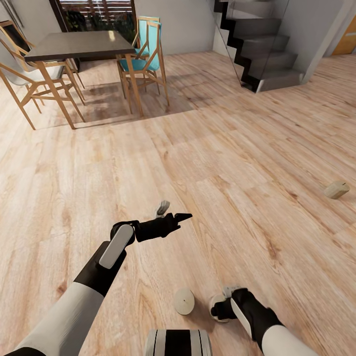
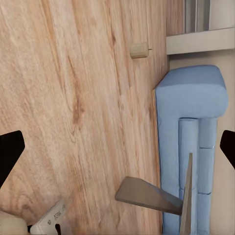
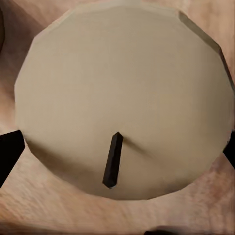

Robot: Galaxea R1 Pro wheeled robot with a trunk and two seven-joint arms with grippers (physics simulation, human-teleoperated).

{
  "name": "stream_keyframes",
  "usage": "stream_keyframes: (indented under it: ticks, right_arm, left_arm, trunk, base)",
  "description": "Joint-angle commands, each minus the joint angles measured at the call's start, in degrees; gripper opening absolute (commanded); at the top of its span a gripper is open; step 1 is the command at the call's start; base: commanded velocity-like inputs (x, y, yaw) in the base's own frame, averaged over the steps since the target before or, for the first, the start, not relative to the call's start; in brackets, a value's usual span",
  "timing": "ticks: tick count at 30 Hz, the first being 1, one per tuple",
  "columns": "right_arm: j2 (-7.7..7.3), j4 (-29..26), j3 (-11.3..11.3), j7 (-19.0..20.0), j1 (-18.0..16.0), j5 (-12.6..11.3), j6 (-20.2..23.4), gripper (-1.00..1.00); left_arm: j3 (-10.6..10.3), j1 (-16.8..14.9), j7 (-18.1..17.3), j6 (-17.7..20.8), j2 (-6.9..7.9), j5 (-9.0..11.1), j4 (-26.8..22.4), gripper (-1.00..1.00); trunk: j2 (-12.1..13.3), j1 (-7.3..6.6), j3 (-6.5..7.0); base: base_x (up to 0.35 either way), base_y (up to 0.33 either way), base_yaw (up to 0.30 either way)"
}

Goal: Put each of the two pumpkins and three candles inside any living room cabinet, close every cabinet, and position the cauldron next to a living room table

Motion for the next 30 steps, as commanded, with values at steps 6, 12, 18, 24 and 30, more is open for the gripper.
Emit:
stream_keyframes:
  ticks: [6, 12, 18, 24, 30]
  right_arm:
    - [-0.08, 0.8, 0.0, -0.8, 0.0, 0.0, 0.0, 1.0]
    - [-0.06, 0.7, 0.0, -2.9, 0.0, 0.2, -0.1, 1.0]
    - [-0.01, 0.6, 0.1, -3.3, 0.0, 0.2, -0.2, 1.0]
    - [0.0, 0.1, 0.1, -3.2, 0.0, 0.3, -0.4, 1.0]
    - [0.0, -0.3, 0.2, -2.8, 0.0, 0.3, -0.6, 1.0]
  left_arm:
    - [0.0, 0.0, 0.0, 0.0, 0.0, 0.0, 0.1, 1.0]
    - [0.0, 0.0, 0.0, 0.0, 0.0, 0.0, 0.0, 1.0]
    - [0.0, 0.0, 0.0, 0.0, 0.0, 0.0, 0.0, 1.0]
    - [0.0, 0.0, 0.0, 0.0, -0.07, 0.0, 0.0, 1.0]
    - [0.0, 0.0, 0.0, 0.0, -0.09, 0.0, 0.1, 1.0]
  trunk:
    - [0.0, 0.0, 0.0]
    - [0.0, 0.0, 0.0]
    - [0.0, 0.0, 0.0]
    - [0.0, 0.0, 0.0]
    - [0.0, 0.0, 0.0]
  base:
    - [0.0, 0.0, 0.0]
    - [0.0, 0.0, 0.0]
    - [0.0, 0.0, 0.0]
    - [0.0, 0.0, 0.0]
    - [0.0, 0.0, 0.0]
